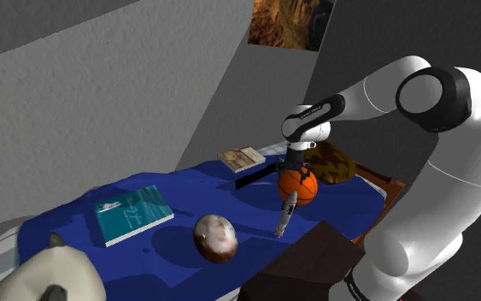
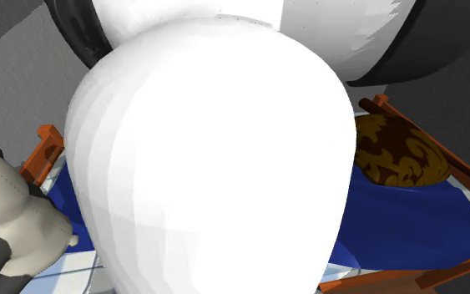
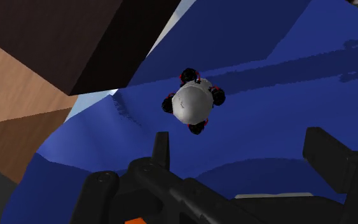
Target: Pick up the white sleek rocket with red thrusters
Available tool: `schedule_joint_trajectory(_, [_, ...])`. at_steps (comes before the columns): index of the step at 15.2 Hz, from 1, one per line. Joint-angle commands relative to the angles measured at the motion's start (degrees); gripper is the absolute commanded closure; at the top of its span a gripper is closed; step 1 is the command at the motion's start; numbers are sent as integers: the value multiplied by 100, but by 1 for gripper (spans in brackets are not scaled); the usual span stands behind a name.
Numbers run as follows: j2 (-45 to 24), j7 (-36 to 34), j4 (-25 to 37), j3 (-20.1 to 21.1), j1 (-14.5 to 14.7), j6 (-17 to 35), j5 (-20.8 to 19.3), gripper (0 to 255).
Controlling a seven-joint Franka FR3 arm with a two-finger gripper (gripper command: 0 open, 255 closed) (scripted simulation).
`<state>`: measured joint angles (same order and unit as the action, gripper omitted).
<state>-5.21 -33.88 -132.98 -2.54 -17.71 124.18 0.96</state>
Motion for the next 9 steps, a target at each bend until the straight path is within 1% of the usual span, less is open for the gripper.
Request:
schedule_joint_trajectory(1, [-323, -135, 54, -112, -104, 181, 8, 0])
schedule_joint_trajectory(4, [-774, -312, 178, -241, -223, 393, 56, 0])
schedule_joint_trajectory(9, [-1106, -282, 161, -227, -231, 739, 99, 0])
